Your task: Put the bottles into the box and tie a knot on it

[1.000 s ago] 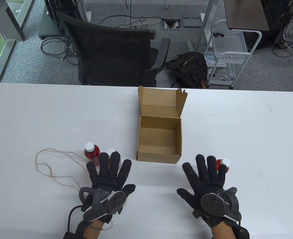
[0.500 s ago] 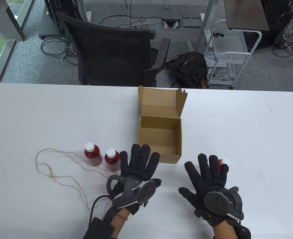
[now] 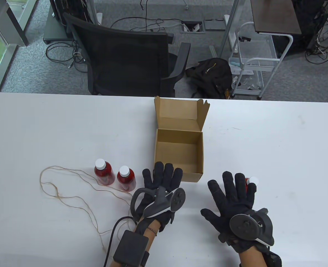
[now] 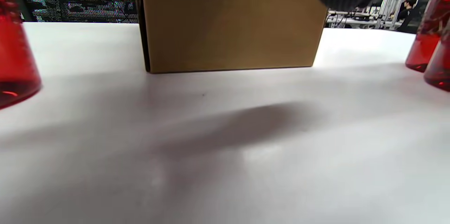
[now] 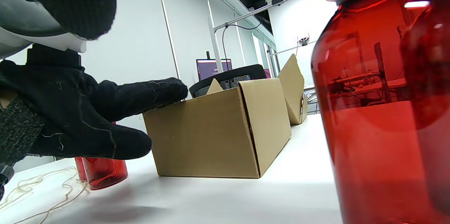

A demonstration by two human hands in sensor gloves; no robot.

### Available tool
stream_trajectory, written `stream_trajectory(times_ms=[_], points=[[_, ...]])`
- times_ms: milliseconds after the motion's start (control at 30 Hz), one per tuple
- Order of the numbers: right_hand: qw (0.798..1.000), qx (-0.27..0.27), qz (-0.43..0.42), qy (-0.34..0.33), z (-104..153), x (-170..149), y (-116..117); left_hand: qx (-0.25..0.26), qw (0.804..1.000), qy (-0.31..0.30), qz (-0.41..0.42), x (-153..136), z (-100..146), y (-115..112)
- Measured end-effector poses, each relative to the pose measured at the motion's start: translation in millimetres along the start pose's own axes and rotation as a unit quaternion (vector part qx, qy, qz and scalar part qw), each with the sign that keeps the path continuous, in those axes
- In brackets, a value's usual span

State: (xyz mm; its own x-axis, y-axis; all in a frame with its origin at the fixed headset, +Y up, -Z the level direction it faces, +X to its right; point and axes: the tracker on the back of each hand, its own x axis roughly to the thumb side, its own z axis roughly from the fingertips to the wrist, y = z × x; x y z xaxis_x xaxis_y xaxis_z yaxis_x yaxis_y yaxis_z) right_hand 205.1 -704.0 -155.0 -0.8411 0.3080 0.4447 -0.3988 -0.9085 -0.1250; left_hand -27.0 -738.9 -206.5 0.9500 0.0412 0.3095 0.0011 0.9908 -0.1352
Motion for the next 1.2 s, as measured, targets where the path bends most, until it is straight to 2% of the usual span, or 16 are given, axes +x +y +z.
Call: stream_trajectory(times_ms=[167,367,700,1000,1133,1200], points=[[1.000,0.000,-0.002,0.000,-0.1,-0.3,0.5,0.025,0.999,-0.018,-0.007,0.6,11.8,11.8],[1.000,0.000,-0.002,0.003,-0.3,-0.5,0.7,0.036,0.998,-0.052,0.028,-0.9,32.8,28.3],[1.000,0.000,-0.007,0.008,-0.6,-2.0,0.3,-0.087,0.987,-0.089,0.102,-1.7,63.5,39.4],[1.000,0.001,-0.011,0.012,-0.8,-3.3,0.4,-0.155,0.972,-0.125,0.129,3.9,77.2,36.6],[1.000,0.002,-0.011,0.014,-0.9,-4.0,0.2,-0.150,0.970,-0.131,0.140,3.0,80.0,39.8],[1.000,0.002,-0.012,0.015,-0.9,-4.5,0.0,-0.114,0.972,-0.142,0.151,-0.6,83.8,50.2]])
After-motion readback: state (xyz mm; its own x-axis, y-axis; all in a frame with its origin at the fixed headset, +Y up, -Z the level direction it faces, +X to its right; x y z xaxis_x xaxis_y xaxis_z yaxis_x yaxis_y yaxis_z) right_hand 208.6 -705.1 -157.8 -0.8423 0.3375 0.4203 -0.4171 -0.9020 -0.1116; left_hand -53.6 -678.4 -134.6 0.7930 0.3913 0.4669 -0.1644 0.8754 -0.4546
